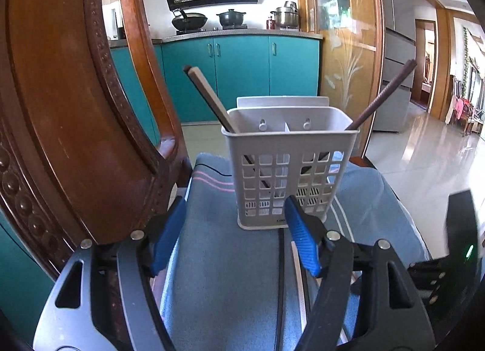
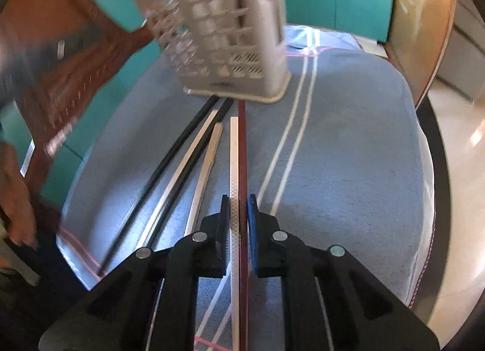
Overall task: Organize utensils
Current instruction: 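Move both open grippers back down to the remaining chopsticks on the cloth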
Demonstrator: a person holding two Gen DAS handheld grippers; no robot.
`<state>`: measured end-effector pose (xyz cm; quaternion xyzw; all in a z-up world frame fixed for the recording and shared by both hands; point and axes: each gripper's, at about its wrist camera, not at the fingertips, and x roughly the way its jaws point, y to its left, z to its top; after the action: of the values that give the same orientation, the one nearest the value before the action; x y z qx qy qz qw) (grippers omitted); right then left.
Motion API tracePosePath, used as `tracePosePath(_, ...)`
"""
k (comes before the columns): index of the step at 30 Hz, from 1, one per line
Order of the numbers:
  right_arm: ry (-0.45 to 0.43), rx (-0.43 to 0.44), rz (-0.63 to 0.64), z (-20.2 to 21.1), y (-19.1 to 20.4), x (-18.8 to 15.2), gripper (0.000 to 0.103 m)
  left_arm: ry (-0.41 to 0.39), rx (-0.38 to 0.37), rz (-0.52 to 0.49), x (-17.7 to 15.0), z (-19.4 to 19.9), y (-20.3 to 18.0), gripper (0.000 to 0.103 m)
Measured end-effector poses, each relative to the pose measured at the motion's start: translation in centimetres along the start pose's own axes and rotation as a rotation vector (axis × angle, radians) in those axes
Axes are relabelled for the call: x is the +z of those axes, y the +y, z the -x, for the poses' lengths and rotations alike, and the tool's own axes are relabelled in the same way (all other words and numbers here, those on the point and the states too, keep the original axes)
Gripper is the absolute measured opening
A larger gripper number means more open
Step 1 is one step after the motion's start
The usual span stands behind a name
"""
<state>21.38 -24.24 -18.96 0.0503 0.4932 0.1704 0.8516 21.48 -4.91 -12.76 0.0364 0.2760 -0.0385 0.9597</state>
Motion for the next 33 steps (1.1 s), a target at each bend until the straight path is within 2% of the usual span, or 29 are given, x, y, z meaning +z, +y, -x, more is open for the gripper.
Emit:
tracePosePath(3,0.011,0.009,-0.048,0.1,-1.0,0.2,0.012,0.016,-0.011,-0.003,-0.2,-0.3,-0.2,0.069)
tracePosePath(8,0.040,-0.034,-0.063,-1.1,-1.8,0.5,0.012,0.034,-0.013,-0.013,-0.6,-0.8,-0.6,0.071)
tracePosePath(22,0.011,-0.086,-0.055,-0.9,-1.9,0.7,0.012,0.058,-0.015,-0.025,-0.8,-1.2,-1.1,0.075)
tracePosePath(30,-0.065,0.030,-0.006,1.1,-0.5,0.8,0.012,0.084,-0.024,-0.033,-1.5,-1.7,-1.4,0.075)
tracePosePath(33,-0.061,0.019,-0.004,1.1,-0.4,0.8,0.012,0.092,-0.022,-0.037,-1.8,-1.8,-1.6,0.075)
